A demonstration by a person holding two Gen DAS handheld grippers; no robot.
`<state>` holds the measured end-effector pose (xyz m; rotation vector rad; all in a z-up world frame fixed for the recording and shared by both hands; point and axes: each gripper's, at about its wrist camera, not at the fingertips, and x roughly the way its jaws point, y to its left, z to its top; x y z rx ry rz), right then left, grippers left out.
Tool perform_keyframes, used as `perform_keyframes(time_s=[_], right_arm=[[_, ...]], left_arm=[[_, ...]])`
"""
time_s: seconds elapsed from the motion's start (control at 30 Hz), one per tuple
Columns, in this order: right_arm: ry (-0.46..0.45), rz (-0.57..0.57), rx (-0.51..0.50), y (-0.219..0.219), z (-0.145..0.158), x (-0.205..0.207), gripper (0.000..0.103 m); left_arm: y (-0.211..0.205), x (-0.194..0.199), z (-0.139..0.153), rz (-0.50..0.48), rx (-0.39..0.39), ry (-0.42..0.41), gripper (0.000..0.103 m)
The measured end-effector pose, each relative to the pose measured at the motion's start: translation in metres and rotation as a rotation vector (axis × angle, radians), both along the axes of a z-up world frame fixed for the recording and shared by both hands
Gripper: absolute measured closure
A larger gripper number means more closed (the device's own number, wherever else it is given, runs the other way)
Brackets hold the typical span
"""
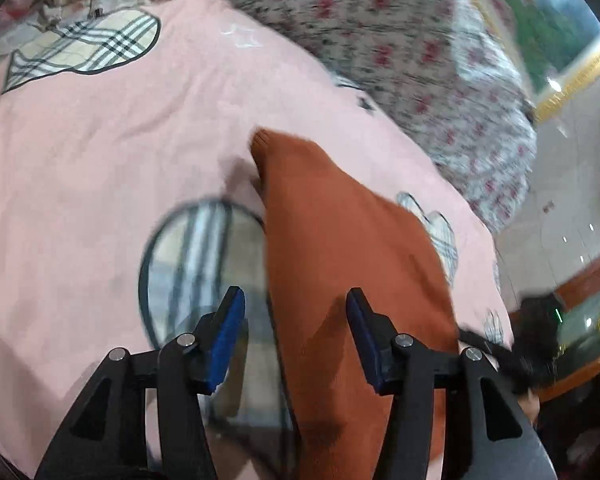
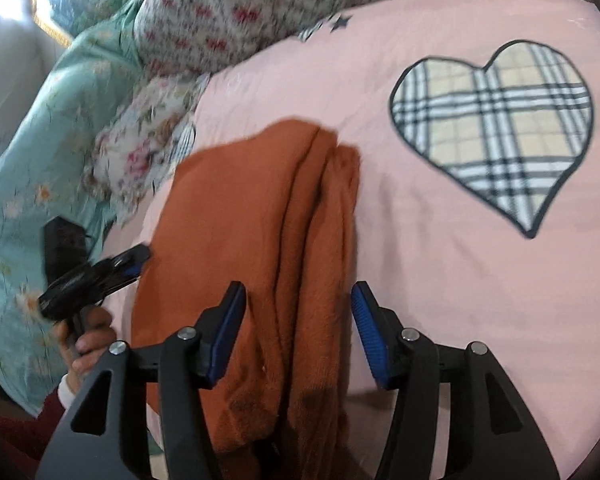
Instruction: Fold small clothes
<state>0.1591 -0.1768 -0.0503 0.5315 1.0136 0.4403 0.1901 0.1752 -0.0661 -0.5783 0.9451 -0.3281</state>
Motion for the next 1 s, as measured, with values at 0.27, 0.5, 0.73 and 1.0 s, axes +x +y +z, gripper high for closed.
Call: perform_keyframes(time_s=[0.27, 0.5, 0.73, 1.0], right_arm=[[-0.047, 0.007, 0.001, 0.005, 0.013, 0.002, 0.047], [-0.088, 0.032, 0.022, 0.012, 0.022, 0.012, 0.048], [0.011, 0.011, 0.029, 0.012, -0.007, 0.047, 0.06], [-0.062, -0.016, 0.146, 0.006, 0.018, 0.055, 0.092]], left_arm=[[0.002, 0.094, 0.011, 0.088, 0.108, -0.003, 0.084], [-0.002, 0.042, 0.037, 0.118, 0.127, -0.064, 0.064], [-0.015, -0.031, 0.028, 0.13, 0.122, -0.044, 0.062], [-0.038, -0.045, 0.023, 0.068, 0.213, -0.015, 0.061]])
